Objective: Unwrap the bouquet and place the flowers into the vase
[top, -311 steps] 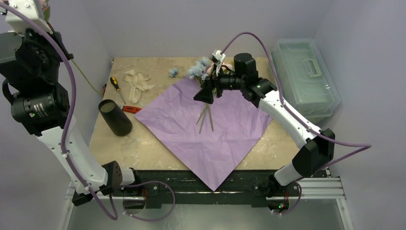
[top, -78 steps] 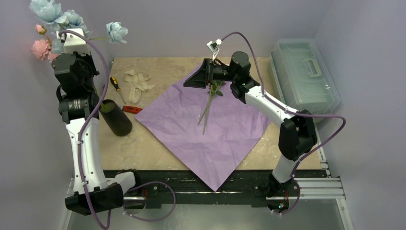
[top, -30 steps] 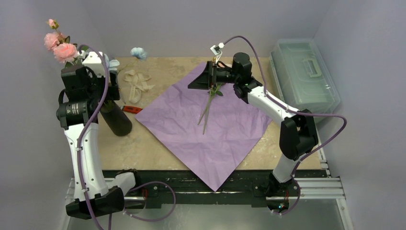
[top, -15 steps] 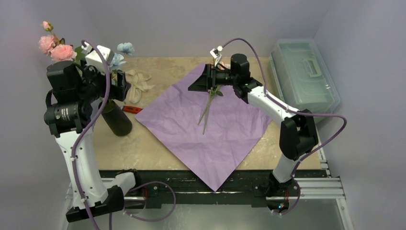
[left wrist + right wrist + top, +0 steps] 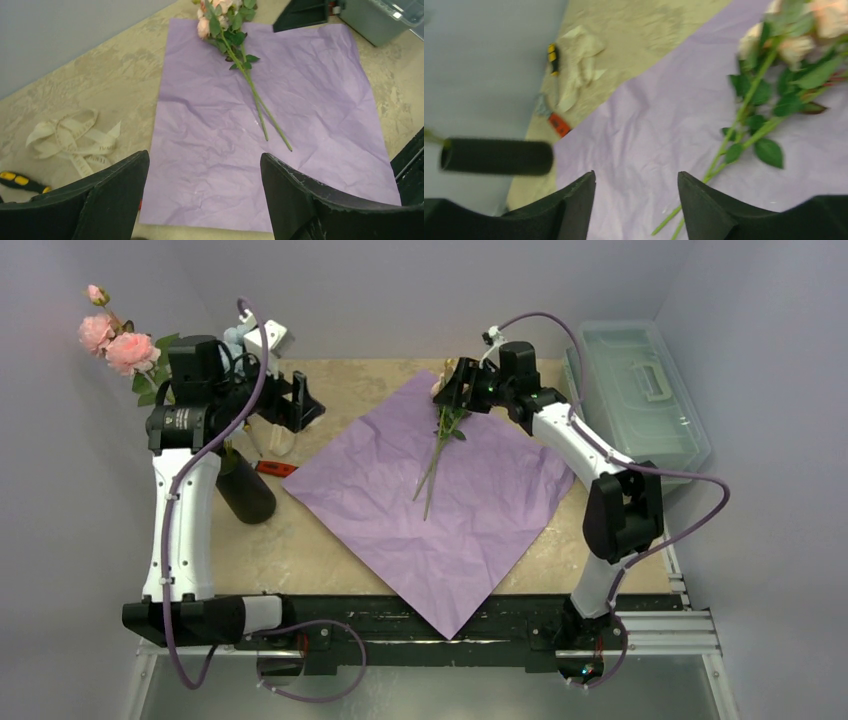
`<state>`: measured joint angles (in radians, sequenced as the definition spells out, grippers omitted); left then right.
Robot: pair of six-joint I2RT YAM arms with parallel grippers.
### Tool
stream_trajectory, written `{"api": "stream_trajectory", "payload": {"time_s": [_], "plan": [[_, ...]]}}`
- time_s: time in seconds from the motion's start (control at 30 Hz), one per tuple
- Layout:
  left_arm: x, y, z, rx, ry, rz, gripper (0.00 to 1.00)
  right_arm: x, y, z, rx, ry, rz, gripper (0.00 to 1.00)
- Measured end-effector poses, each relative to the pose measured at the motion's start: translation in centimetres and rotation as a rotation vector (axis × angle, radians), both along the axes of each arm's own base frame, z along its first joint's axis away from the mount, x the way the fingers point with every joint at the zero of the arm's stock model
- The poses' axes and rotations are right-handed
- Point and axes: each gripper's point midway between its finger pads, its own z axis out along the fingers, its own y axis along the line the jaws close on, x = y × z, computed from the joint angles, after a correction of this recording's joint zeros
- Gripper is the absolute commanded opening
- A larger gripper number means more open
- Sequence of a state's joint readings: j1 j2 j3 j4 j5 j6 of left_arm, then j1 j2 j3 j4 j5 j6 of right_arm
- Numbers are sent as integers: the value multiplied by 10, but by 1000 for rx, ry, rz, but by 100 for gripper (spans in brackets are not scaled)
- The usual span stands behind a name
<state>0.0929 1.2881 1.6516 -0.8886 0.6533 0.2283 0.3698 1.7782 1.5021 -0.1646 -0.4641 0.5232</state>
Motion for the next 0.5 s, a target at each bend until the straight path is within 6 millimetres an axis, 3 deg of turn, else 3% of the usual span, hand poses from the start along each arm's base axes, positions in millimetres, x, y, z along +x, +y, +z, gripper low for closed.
{"api": "stream_trajectory", "payload": {"time_s": [0.07, 0.2, 0.5], "plan": [[3, -19, 2, 6, -26, -54, 81, 23, -13, -9, -50, 15, -98, 58], [15, -28, 2, 12, -56, -76, 81, 66, -22, -30, -133, 28, -233, 58], [28, -56, -6, 34, -72, -133, 80, 107, -29, -97, -261, 106, -341, 51]]}}
